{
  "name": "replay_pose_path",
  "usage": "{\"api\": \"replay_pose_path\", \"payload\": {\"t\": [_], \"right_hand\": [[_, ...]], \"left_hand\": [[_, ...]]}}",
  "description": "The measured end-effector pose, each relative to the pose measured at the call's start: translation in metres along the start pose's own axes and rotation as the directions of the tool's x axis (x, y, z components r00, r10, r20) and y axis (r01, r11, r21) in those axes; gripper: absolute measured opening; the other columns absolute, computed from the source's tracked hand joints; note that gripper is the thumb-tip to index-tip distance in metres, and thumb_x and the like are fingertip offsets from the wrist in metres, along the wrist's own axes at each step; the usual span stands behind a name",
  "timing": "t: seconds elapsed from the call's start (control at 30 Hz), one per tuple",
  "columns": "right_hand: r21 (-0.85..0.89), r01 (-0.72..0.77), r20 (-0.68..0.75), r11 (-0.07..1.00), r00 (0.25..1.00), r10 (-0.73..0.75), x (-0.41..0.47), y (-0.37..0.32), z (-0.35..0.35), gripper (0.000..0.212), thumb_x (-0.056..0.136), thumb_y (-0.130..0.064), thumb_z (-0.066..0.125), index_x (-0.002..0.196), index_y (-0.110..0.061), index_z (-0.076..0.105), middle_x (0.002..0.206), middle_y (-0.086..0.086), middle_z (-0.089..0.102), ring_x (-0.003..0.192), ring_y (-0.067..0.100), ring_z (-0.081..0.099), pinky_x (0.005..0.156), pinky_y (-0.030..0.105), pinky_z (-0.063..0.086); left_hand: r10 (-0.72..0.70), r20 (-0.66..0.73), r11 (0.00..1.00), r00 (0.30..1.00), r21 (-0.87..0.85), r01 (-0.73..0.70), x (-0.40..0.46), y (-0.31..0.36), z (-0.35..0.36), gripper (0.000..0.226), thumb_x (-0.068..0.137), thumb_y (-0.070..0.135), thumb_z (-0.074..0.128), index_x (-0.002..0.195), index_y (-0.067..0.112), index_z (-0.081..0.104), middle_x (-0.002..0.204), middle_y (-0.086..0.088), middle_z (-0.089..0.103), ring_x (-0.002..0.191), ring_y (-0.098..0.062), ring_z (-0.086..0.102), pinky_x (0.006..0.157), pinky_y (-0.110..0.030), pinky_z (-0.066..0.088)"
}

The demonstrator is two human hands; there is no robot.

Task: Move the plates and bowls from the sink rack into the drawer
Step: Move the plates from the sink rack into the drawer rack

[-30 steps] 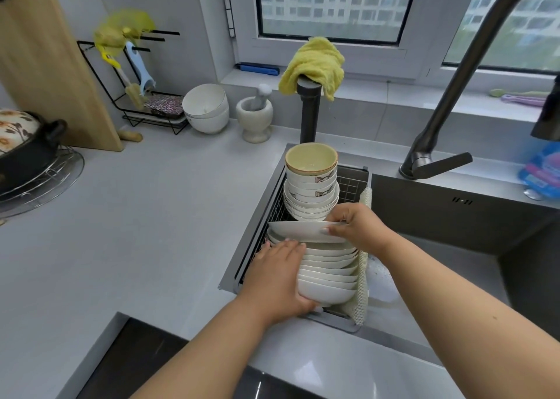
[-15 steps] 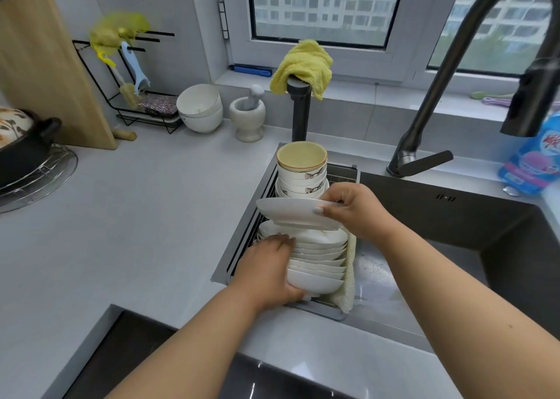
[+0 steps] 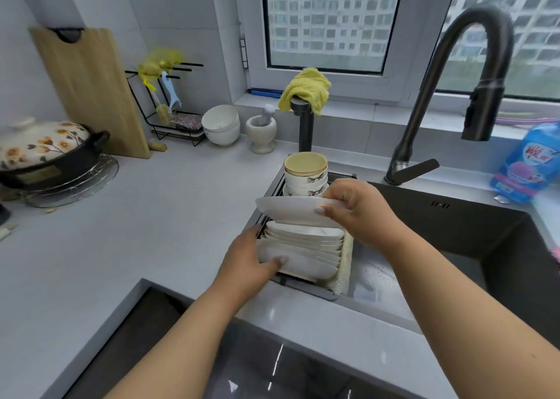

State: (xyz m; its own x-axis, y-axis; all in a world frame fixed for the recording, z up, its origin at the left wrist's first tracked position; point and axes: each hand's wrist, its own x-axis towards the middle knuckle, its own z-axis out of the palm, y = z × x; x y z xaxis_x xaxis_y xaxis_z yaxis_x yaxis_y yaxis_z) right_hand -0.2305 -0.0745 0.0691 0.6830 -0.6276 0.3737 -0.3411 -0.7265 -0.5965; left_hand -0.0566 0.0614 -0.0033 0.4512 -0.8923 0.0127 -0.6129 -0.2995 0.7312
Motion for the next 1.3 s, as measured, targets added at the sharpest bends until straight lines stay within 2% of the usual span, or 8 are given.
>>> {"api": "replay_pose_path", "payload": {"t": [0.1,0.2,0.4,0.63,0.77,0.97,1.17,1.3], "right_hand": [[-0.007,0.120,-0.013,0.993,0.993,-0.120,-0.020,-0.024,-0.008,0.016,0.081,-0.025,0.074,0.071,-0.014,0.066,0.068,-0.009,0.055,0.065,0.008,0.051,0.059,0.018,0.038],[-0.016,0.238,0.009,0.971,0.971,-0.238,-0.044,-0.053,-0.011,0.016,0.079,-0.026,0.073,0.072,-0.013,0.068,0.069,-0.008,0.056,0.067,0.013,0.052,0.069,0.022,0.041],[0.022,0.444,0.101,0.896,0.890,-0.444,-0.095,-0.107,0.006,0.004,0.076,-0.019,0.070,0.077,-0.015,0.071,0.075,-0.012,0.060,0.074,-0.001,0.043,0.081,0.032,0.040],[0.249,0.453,0.215,0.856,0.836,-0.505,-0.138,-0.167,0.053,0.016,0.079,-0.034,0.065,0.073,-0.021,0.070,0.075,-0.015,0.065,0.079,0.000,0.051,0.081,0.020,0.040],[0.392,0.270,0.164,0.879,0.920,-0.356,-0.153,-0.203,0.084,0.029,0.085,-0.052,0.057,0.087,-0.026,0.070,0.088,-0.022,0.062,0.097,-0.004,0.050,0.083,0.005,0.031],[0.381,-0.008,0.334,0.925,0.934,-0.130,-0.181,-0.256,0.158,0.029,0.093,-0.040,0.054,0.111,-0.018,0.061,0.099,-0.007,0.059,0.099,0.015,0.054,0.080,0.027,0.038],[0.433,-0.541,0.839,0.721,0.534,-0.103,-0.235,-0.338,0.217,0.030,0.099,-0.031,0.040,0.102,-0.010,0.061,0.081,0.007,0.062,0.062,0.015,0.060,0.053,0.022,0.049],[0.373,-0.781,0.926,0.501,0.342,-0.158,-0.285,-0.392,0.252,0.031,0.098,-0.024,0.041,0.121,-0.010,0.055,0.108,0.019,0.065,0.084,0.030,0.067,0.062,0.037,0.055]], "left_hand": [[-0.259,-0.115,0.928,0.959,-0.304,0.214,-0.023,0.013,-0.017,0.038,0.095,0.030,0.054,0.131,0.016,0.050,0.131,0.004,0.054,0.117,-0.015,0.053,0.095,-0.027,0.041],[-0.494,0.047,0.513,0.868,-0.791,0.335,-0.053,0.027,-0.032,0.036,0.101,0.037,0.043,0.115,0.005,0.054,0.112,-0.021,0.063,0.096,-0.031,0.065,0.080,-0.038,0.055],[-0.460,0.314,0.007,0.830,-0.934,0.357,-0.138,0.027,-0.064,0.055,0.097,0.049,0.043,0.117,0.001,0.056,0.107,-0.027,0.067,0.085,-0.036,0.071,0.062,-0.039,0.059],[-0.649,0.143,-0.022,0.748,-0.985,0.169,-0.241,-0.004,-0.090,0.046,0.078,0.003,0.035,0.119,-0.001,0.055,0.106,-0.022,0.068,0.092,-0.038,0.068,0.066,-0.045,0.060],[-0.779,-0.004,0.069,0.627,-0.994,0.079,-0.302,-0.022,-0.104,0.031,0.087,0.005,0.038,0.113,0.004,0.055,0.104,-0.021,0.067,0.089,-0.035,0.066,0.058,-0.040,0.057],[-0.886,-0.134,0.123,0.445,-0.991,-0.053,-0.403,-0.049,-0.122,0.022,0.101,0.027,0.043,0.104,0.011,0.057,0.100,-0.015,0.068,0.088,-0.033,0.066,0.062,-0.043,0.055],[-0.950,-0.186,0.134,0.250,-0.968,-0.210,-0.509,-0.075,-0.137,0.031,0.102,0.036,0.040,0.101,0.013,0.059,0.098,-0.015,0.069,0.091,-0.033,0.065,0.067,-0.045,0.055],[-0.971,-0.190,0.153,0.143,-0.959,-0.237,-0.580,-0.099,-0.148,0.036,0.102,0.040,0.037,0.104,0.011,0.060,0.100,-0.016,0.069,0.090,-0.034,0.067,0.063,-0.043,0.057]]}}
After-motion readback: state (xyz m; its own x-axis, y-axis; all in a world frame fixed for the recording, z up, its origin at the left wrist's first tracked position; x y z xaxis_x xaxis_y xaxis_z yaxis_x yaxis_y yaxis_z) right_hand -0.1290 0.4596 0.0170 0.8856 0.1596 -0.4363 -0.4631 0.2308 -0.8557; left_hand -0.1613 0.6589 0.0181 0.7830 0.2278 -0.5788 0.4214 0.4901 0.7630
